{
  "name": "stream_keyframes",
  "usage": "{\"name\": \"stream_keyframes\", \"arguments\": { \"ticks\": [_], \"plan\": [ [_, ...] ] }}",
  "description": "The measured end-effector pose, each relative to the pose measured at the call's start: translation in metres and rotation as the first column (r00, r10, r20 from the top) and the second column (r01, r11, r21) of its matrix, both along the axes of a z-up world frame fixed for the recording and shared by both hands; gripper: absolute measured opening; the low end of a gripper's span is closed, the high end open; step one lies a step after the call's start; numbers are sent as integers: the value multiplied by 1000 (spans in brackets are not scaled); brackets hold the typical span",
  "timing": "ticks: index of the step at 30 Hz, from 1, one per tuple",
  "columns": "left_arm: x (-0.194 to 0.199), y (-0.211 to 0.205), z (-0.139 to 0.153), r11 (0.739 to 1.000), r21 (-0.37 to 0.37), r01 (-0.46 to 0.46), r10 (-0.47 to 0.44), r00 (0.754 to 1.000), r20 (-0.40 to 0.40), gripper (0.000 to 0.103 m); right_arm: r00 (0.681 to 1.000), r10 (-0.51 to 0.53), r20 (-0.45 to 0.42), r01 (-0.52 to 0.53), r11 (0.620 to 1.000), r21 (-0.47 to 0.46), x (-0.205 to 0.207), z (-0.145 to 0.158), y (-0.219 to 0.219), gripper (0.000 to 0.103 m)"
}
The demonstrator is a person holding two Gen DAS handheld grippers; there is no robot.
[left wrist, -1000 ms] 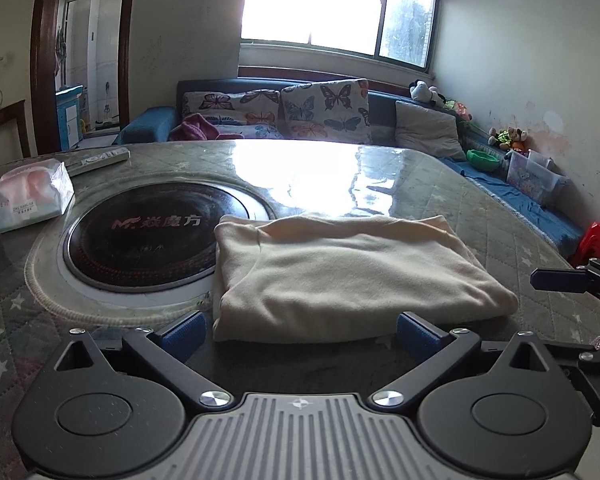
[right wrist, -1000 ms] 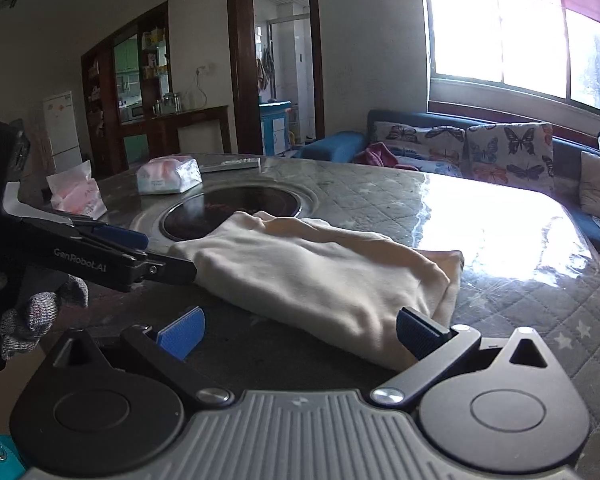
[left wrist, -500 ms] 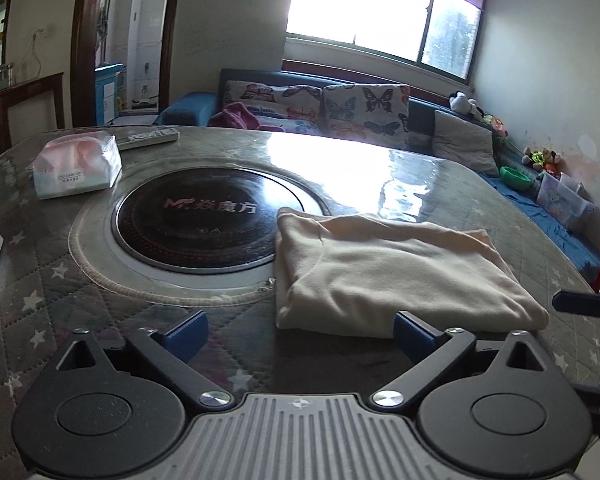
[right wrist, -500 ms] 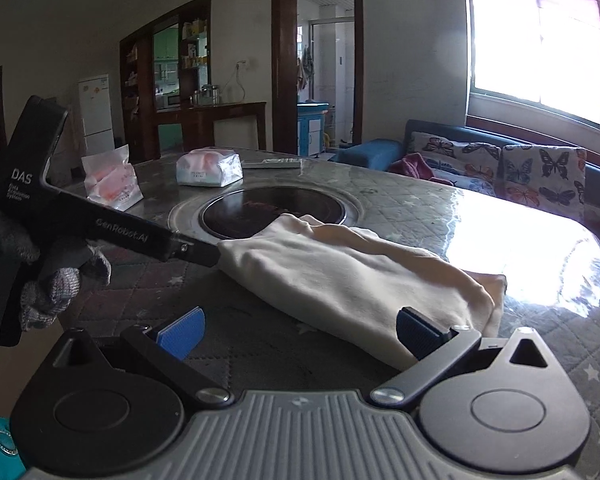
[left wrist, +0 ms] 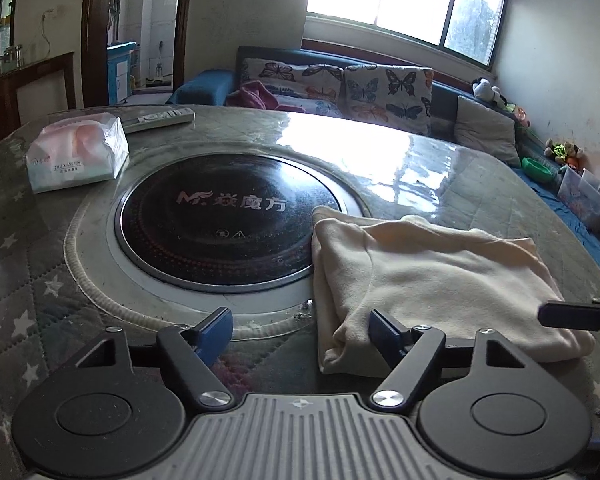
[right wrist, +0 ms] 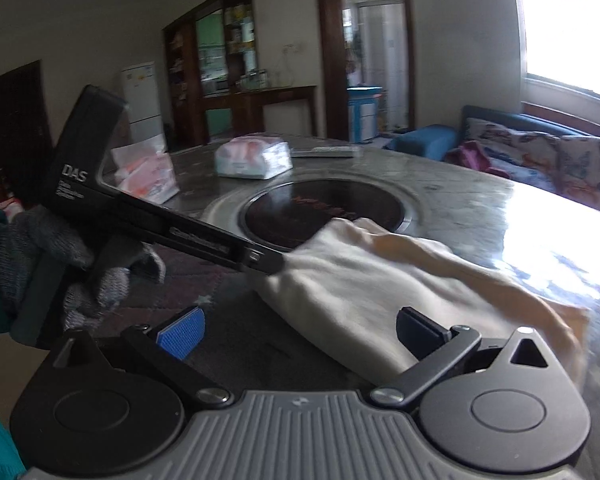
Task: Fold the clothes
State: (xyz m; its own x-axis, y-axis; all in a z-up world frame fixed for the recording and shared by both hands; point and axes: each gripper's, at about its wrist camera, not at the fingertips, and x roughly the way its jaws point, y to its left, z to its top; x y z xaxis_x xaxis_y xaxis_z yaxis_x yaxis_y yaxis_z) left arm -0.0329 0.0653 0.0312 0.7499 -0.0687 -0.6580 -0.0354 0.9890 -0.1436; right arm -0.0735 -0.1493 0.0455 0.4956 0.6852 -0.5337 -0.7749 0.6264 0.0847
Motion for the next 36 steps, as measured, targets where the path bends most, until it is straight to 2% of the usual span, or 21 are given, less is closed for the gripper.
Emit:
{"name": "stream_keyframes", "arguments": {
  "ticks": [8, 10, 14, 20, 25, 31, 36],
  "plan": [
    [3, 5, -4, 999, 8, 43, -42, 999, -15, 76, 988, 138, -66, -136, 990, 33, 20, -14, 33, 103],
    [4, 6, -4, 999, 15, 49, -49, 999, -17, 77, 980, 168, -106, -164, 985, 44, 24, -21, 34, 103],
    [4, 7, 0, 998, 17, 65, -65, 998, -18, 77, 979, 170, -108, -168, 985, 28, 23, -25, 31, 103],
    [5, -3, 14, 993, 32, 112, -112, 993, 19, 77, 979, 169, -112, -164, 985, 51, 23, -18, 28, 103],
    [12, -12, 9, 989, 35, 146, -146, 989, 3, 77, 985, 125, -115, -120, 991, 51, 16, -16, 4, 103],
    [15, -8, 0, 992, 12, 126, -126, 992, -27, 78, 989, 73, -131, -71, 997, 23, 18, -16, -11, 103],
    [13, 7, 14, 997, 5, 74, -74, 997, -3, 77, 995, 87, -59, -88, 996, -16, 17, 2, -1, 103]
  ]
}}
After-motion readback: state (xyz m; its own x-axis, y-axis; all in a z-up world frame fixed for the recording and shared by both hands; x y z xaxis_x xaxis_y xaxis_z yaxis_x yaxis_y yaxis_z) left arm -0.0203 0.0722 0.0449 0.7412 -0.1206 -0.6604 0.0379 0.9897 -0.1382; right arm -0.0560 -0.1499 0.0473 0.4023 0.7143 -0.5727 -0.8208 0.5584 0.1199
